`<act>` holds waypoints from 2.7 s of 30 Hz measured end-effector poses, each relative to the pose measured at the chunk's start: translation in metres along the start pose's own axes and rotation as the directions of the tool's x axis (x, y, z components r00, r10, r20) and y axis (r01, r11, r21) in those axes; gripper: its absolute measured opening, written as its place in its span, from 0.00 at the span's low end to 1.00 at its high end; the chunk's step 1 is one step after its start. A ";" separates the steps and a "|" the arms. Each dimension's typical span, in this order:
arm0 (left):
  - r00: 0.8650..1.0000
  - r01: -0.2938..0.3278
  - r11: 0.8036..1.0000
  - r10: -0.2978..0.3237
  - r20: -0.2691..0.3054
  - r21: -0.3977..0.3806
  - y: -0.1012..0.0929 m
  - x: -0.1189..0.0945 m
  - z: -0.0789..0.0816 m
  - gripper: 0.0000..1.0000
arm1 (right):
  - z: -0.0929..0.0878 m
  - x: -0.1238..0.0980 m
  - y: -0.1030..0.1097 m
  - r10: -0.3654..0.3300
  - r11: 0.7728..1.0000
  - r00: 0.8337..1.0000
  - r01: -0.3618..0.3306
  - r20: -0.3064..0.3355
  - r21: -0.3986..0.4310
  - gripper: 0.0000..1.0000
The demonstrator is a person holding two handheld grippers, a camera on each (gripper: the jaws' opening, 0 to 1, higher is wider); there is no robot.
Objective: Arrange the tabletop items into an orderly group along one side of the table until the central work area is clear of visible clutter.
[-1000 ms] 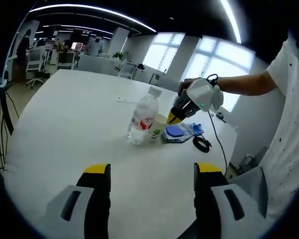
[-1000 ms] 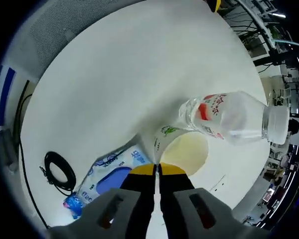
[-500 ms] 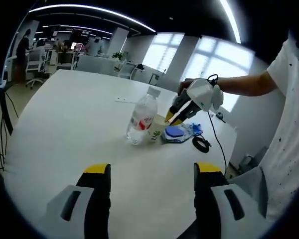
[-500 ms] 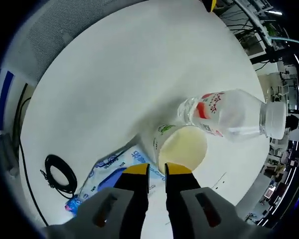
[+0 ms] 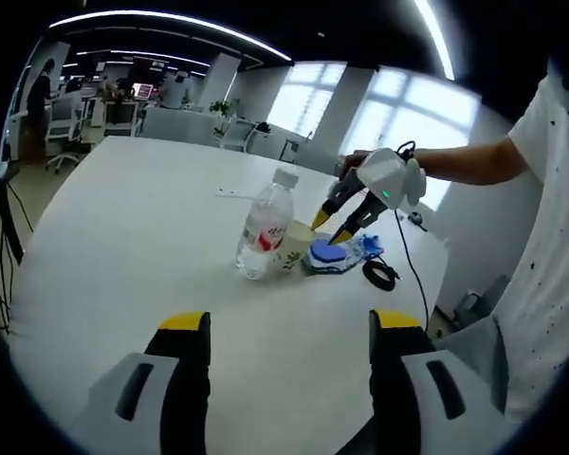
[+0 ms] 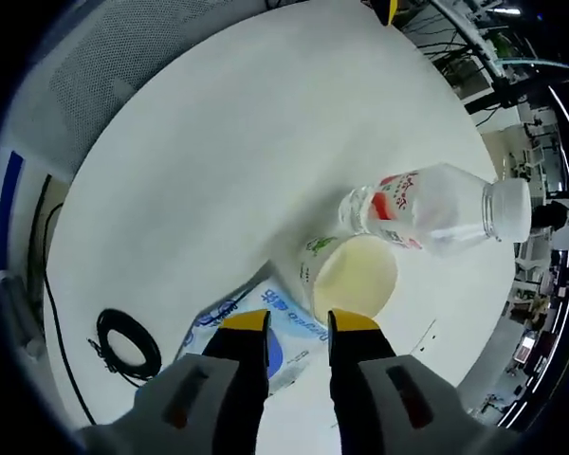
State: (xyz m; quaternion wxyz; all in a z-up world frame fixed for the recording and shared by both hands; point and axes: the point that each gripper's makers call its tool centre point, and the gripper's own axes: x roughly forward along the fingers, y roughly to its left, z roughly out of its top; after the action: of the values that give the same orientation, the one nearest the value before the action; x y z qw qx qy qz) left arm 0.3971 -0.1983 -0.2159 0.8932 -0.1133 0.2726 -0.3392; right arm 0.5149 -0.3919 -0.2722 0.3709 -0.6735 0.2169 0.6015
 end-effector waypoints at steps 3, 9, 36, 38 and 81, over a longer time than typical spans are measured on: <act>1.000 0.006 1.000 -0.006 -0.004 0.008 -0.003 0.001 0.002 0.69 | 0.001 -0.003 0.003 -0.004 0.999 1.000 0.004 0.011 0.033 0.28; 1.000 0.018 1.000 -0.017 -0.008 0.023 -0.008 0.004 0.005 0.69 | 0.002 -0.011 0.010 -0.017 0.991 0.999 0.012 0.040 0.131 0.35; 0.996 0.084 0.989 -0.078 -0.049 0.122 -0.036 0.022 0.029 0.71 | -0.013 -0.069 0.042 -0.209 0.818 0.970 0.103 0.127 0.566 0.54; 0.995 0.089 0.987 -0.082 -0.052 0.135 -0.039 0.023 0.032 0.72 | -0.015 -0.073 0.046 -0.229 0.785 0.964 0.100 0.136 0.611 0.54; 0.955 0.257 0.908 -0.186 -0.232 0.331 -0.125 0.068 0.038 0.81 | -0.094 -0.145 0.229 -0.529 0.087 0.847 0.122 -0.058 0.989 0.64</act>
State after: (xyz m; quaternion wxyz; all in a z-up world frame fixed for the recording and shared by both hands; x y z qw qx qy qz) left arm 0.3930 -0.3359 -0.1641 0.8232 0.0544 0.2779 -0.4921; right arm 0.3807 -0.6302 -0.1856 0.8664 -0.2013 0.3274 0.3187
